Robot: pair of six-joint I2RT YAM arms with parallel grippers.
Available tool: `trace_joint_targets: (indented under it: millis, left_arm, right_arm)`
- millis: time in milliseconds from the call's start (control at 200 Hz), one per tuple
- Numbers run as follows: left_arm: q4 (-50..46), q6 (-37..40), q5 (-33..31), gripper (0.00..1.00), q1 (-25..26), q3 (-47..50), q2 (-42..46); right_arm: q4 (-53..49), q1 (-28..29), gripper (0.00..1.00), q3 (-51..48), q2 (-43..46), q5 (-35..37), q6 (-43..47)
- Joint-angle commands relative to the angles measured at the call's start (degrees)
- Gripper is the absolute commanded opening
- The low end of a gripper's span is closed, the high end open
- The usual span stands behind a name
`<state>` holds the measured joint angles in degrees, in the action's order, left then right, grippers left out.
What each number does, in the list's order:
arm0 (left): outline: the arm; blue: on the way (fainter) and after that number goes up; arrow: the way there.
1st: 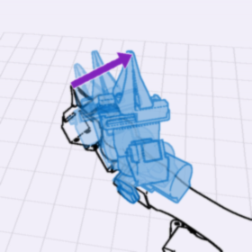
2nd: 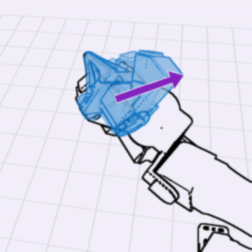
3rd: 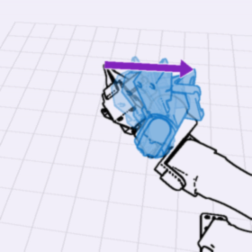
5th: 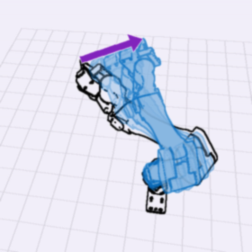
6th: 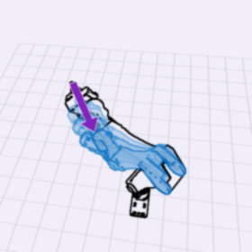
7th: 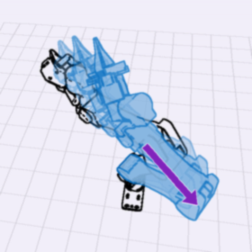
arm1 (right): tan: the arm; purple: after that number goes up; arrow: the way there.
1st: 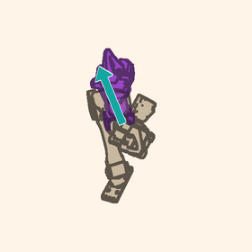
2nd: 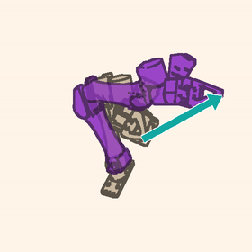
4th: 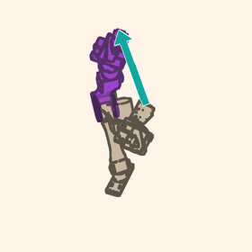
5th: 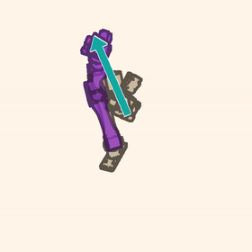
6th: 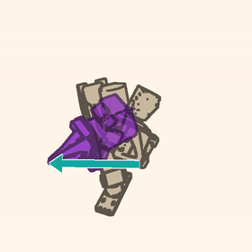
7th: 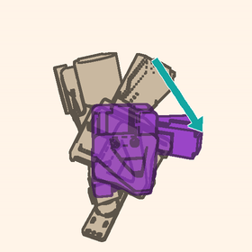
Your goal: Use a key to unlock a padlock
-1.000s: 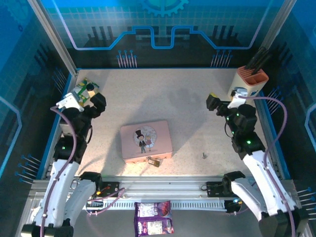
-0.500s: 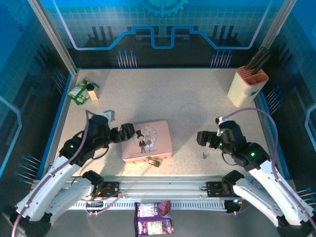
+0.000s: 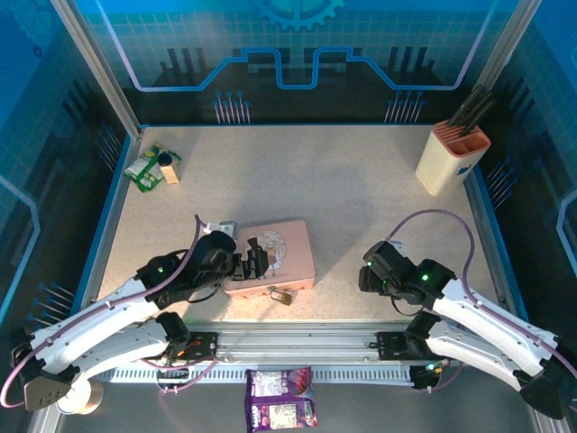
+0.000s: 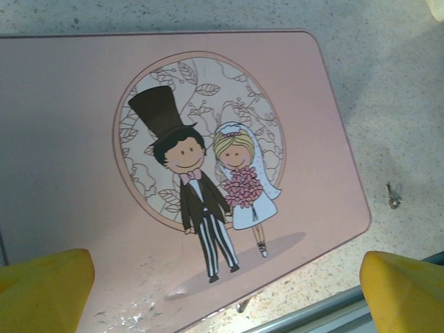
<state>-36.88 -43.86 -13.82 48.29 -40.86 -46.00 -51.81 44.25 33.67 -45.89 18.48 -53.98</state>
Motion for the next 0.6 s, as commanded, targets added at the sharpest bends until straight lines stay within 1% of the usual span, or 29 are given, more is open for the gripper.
trace_joint_targets:
  millis: [0,265,420,595]
  left_arm:
    - [2.4,-1.8,-2.0,0.99,0.4,1.7,0.9]
    - [3.7,-3.1,-2.3,0.99,0.6,4.1,3.2]
    - [3.6,-3.5,-2.4,0.99,0.7,5.1,3.6]
    - [4.2,-3.4,-2.5,0.99,0.7,5.2,3.7]
  right_arm:
    - [2.1,0.5,0.58,-2.1,-1.5,-2.2,-3.3]
    - [6.9,0.3,0.40,-4.6,-6.8,-2.9,-4.7]
    - [9.0,0.2,0.36,-5.7,-10.1,-1.8,-5.9]
    - [8.9,0.1,0.34,-5.4,-12.2,0.3,-6.7]
